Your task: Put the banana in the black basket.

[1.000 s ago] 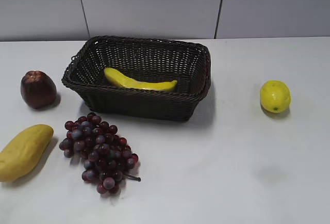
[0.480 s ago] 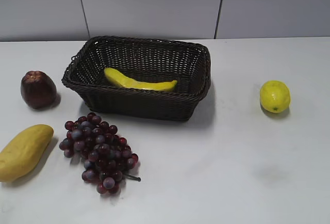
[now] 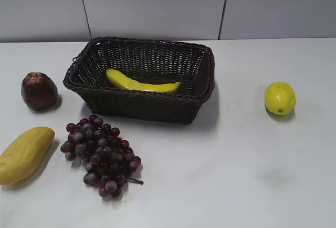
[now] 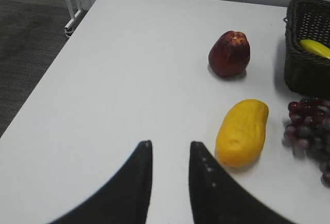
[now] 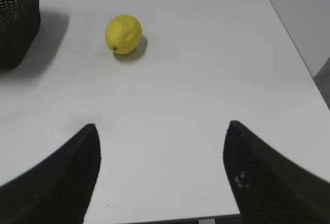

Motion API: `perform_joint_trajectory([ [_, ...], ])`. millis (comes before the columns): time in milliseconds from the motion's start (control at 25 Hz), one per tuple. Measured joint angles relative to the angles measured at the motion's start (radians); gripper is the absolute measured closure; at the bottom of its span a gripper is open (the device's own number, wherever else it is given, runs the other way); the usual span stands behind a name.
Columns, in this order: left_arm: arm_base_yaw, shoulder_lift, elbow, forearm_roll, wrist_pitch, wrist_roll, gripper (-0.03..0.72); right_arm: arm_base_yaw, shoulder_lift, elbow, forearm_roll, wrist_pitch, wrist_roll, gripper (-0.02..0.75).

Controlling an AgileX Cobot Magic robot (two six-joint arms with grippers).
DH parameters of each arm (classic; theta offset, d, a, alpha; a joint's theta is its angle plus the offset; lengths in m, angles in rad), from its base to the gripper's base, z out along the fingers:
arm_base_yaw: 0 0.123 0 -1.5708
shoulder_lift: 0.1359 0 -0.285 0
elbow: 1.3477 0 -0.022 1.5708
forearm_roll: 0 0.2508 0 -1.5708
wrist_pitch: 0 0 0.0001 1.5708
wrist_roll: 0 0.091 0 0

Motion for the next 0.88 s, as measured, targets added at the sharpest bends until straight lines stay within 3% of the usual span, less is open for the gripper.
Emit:
perform_joint_trajectory([
  [880,0.000,0.000,0.000,0.000,0.000,0.000,0.449,-0.001,0.000,0.009,0.004,-0.002,-0.003,0.148],
])
